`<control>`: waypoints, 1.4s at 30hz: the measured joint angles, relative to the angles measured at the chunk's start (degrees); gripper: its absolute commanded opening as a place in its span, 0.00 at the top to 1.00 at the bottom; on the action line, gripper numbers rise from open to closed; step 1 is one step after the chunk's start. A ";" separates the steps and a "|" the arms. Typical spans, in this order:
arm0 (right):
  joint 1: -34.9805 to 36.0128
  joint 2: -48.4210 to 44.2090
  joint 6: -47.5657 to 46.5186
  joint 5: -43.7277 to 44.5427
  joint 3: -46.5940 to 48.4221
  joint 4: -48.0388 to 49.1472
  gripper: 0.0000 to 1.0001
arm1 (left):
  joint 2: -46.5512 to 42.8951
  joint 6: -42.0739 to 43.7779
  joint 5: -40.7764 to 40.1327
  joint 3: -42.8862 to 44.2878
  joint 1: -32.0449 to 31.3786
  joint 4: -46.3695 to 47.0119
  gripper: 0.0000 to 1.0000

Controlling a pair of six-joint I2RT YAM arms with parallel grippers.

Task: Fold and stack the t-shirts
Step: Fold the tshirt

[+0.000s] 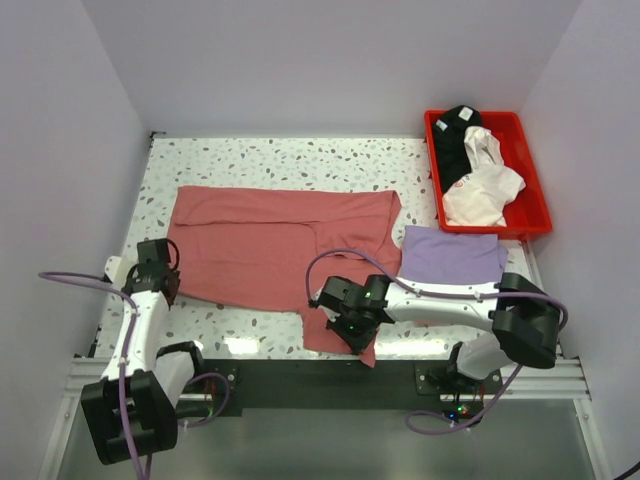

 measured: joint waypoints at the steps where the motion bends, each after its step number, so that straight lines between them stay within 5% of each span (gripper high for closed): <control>1: 0.02 -0.72 -0.02 -0.04 0.17 -0.46 1.00 | -1.01 -0.13 -0.22 0.00 0.07 -0.55 1.00; 8: -5.18 -1.25 -1.33 1.40 5.99 -5.11 1.00 | -2.56 0.00 -0.15 0.04 0.09 -1.31 1.00; 23: -25.73 9.46 -9.51 6.69 27.17 -9.77 0.98 | 14.45 3.72 4.50 11.56 -0.02 2.27 1.00; 42: -33.57 28.59 -17.44 10.58 54.90 -18.73 0.93 | 29.46 4.66 4.55 22.91 -0.70 4.02 1.00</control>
